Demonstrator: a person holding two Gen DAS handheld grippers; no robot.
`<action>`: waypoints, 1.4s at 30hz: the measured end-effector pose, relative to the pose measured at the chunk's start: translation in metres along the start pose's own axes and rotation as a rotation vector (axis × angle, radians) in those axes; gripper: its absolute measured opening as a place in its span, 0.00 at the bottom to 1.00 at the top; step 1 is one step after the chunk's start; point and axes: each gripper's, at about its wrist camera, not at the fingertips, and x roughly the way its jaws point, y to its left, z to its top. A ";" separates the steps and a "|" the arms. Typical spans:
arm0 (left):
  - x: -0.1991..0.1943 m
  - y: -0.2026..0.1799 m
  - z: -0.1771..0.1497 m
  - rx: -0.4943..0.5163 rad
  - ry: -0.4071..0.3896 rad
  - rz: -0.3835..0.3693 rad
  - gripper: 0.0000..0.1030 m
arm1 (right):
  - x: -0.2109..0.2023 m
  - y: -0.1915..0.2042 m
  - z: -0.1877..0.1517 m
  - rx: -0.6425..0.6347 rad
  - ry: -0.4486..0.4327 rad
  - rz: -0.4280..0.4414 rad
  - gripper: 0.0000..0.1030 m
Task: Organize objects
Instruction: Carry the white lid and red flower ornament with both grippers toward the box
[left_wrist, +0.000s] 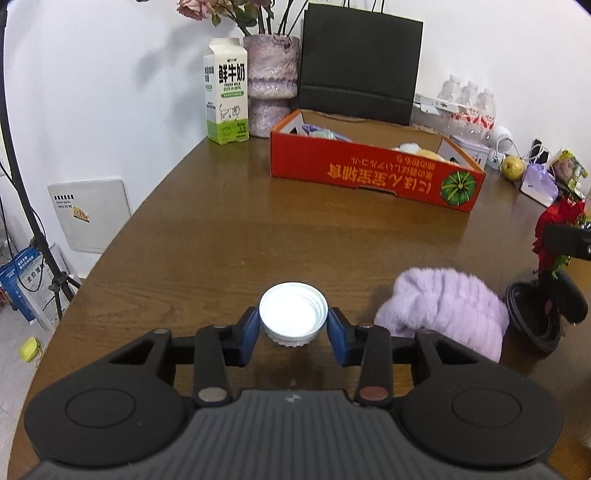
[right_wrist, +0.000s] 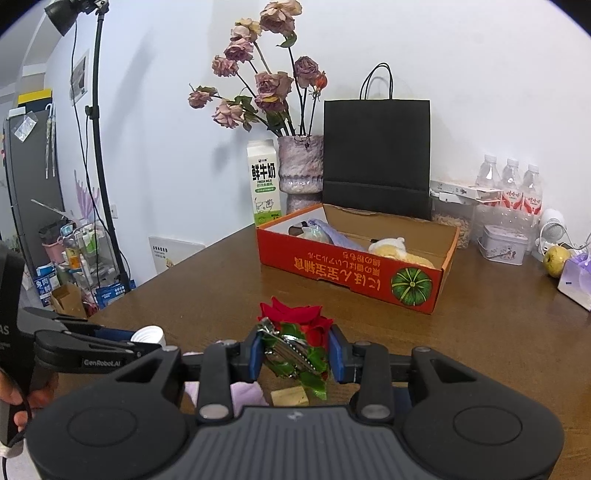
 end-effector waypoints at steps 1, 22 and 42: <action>-0.001 0.000 0.002 -0.002 -0.003 -0.001 0.39 | 0.001 -0.001 0.001 0.000 -0.001 0.000 0.33; 0.008 -0.018 0.064 0.016 -0.049 -0.058 0.39 | 0.022 -0.023 0.038 0.002 -0.015 -0.010 0.33; 0.042 -0.036 0.119 0.037 -0.068 -0.099 0.39 | 0.060 -0.052 0.072 0.018 -0.021 -0.024 0.33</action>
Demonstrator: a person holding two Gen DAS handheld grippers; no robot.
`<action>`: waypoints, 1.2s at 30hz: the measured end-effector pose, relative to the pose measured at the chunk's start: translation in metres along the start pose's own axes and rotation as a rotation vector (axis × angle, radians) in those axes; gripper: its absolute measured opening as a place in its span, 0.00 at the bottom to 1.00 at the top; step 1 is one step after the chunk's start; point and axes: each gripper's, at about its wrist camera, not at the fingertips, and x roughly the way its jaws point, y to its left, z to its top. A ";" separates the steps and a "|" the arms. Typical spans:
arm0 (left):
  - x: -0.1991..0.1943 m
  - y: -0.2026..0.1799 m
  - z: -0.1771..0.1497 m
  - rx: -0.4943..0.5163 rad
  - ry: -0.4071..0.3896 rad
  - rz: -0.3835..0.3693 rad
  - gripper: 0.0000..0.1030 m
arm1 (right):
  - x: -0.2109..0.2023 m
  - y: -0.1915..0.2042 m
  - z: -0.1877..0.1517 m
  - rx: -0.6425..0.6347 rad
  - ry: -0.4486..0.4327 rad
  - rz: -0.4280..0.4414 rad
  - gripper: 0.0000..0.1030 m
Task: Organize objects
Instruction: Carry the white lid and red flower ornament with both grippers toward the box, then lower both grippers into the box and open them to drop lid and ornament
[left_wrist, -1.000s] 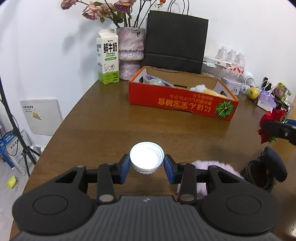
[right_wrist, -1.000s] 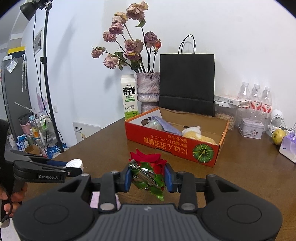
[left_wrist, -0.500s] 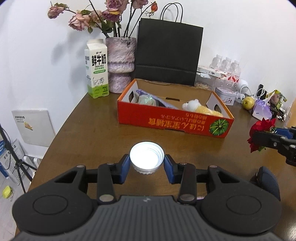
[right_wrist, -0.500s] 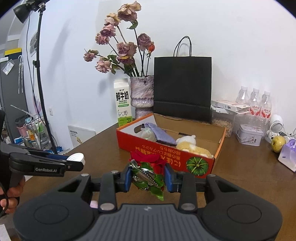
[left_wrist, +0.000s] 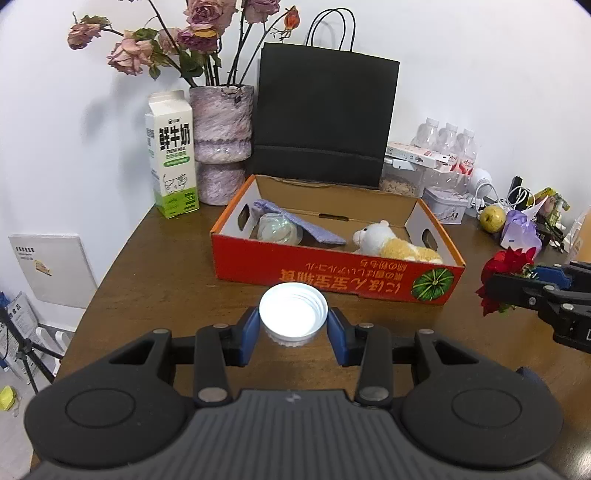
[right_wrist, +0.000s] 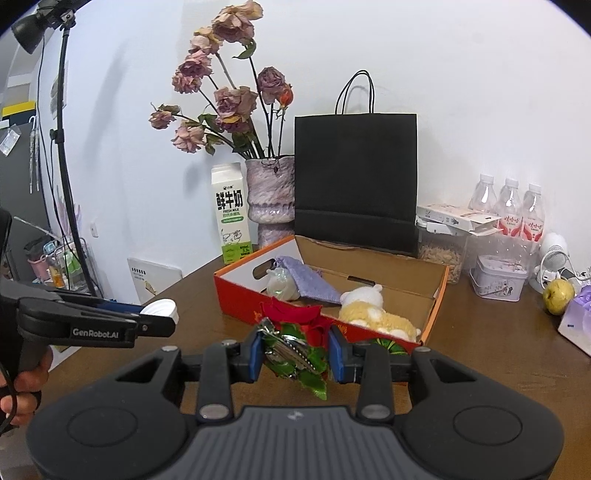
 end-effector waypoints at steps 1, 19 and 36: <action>0.002 -0.001 0.002 0.000 0.000 -0.002 0.39 | 0.002 -0.002 0.001 0.001 0.000 -0.001 0.33; 0.056 -0.017 0.038 0.006 0.014 -0.042 0.39 | 0.049 -0.034 0.021 0.041 0.013 -0.006 0.33; 0.127 -0.021 0.076 -0.014 0.029 -0.055 0.39 | 0.117 -0.062 0.041 0.060 0.038 -0.017 0.33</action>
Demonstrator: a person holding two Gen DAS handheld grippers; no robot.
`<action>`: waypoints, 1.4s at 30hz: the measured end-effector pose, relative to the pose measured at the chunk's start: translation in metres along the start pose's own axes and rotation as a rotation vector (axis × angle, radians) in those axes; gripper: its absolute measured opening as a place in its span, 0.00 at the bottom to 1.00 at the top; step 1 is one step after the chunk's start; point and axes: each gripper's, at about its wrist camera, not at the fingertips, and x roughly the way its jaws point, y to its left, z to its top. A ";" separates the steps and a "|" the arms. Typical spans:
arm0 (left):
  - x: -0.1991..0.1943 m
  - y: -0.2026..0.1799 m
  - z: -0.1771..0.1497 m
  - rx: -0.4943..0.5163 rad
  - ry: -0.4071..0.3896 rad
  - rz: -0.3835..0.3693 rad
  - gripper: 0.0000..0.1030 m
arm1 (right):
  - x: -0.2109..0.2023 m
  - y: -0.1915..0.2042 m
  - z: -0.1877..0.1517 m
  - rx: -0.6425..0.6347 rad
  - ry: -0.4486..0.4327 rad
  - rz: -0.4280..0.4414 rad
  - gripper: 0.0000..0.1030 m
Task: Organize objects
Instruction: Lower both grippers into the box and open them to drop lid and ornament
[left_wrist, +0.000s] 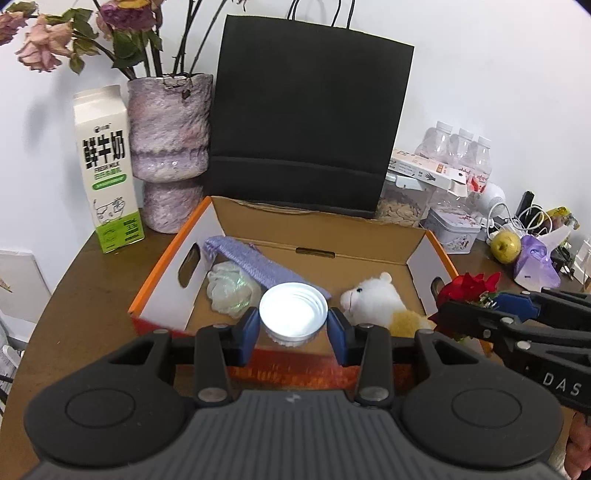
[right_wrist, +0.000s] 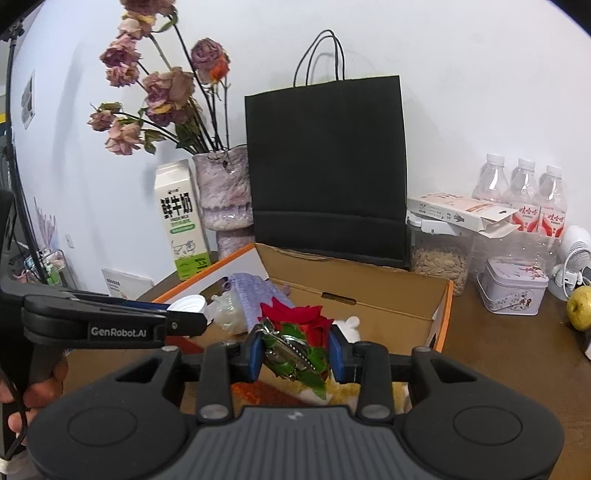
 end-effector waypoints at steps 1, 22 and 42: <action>0.004 0.000 0.002 0.000 0.000 0.000 0.39 | 0.004 -0.002 0.002 0.000 0.001 -0.002 0.33; 0.063 -0.014 0.035 -0.006 -0.013 -0.011 0.39 | 0.063 -0.037 0.007 0.036 0.046 -0.065 0.34; 0.061 -0.002 0.031 -0.053 -0.066 0.043 1.00 | 0.061 -0.050 0.001 0.037 0.059 -0.136 1.00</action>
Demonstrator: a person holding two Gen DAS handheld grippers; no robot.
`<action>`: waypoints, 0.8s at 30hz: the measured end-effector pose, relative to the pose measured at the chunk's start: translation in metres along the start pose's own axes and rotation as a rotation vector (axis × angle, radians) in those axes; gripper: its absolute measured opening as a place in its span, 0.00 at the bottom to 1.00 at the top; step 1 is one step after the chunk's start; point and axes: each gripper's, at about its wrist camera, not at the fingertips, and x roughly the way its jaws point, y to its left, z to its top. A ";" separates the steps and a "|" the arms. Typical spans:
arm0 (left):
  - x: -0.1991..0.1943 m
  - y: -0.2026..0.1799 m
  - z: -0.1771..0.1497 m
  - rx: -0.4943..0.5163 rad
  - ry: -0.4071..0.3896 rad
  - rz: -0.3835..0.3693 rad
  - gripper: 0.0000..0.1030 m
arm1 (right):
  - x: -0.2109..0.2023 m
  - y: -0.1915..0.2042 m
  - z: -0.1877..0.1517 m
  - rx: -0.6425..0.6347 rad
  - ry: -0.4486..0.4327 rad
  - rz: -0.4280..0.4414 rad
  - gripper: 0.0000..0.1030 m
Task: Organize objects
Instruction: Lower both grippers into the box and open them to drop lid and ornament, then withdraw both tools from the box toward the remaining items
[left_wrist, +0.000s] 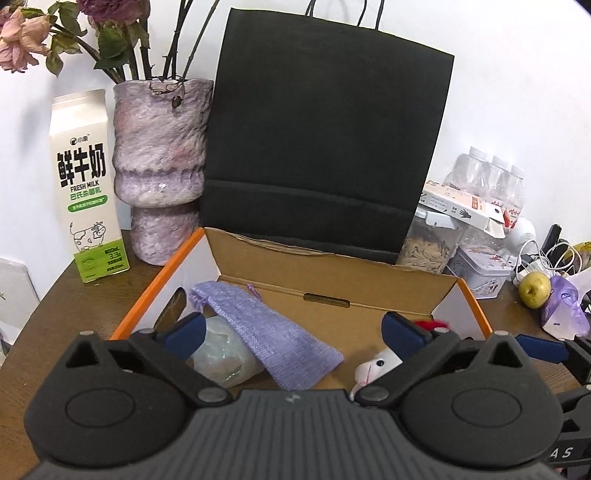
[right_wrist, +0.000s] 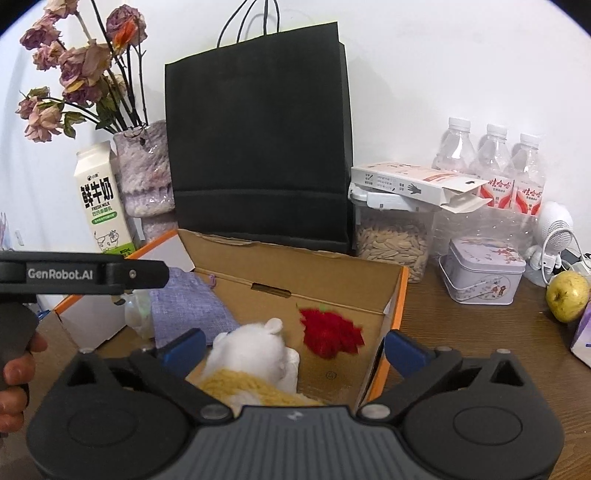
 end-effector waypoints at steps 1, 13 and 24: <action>-0.002 0.000 0.000 -0.002 0.001 0.001 1.00 | -0.001 0.000 0.000 0.000 -0.001 0.001 1.00; -0.027 0.001 0.001 -0.014 -0.010 0.004 1.00 | -0.024 0.005 -0.002 -0.001 -0.016 0.001 1.00; -0.063 0.001 -0.007 -0.013 -0.021 -0.003 1.00 | -0.062 0.011 -0.007 0.005 -0.052 0.009 1.00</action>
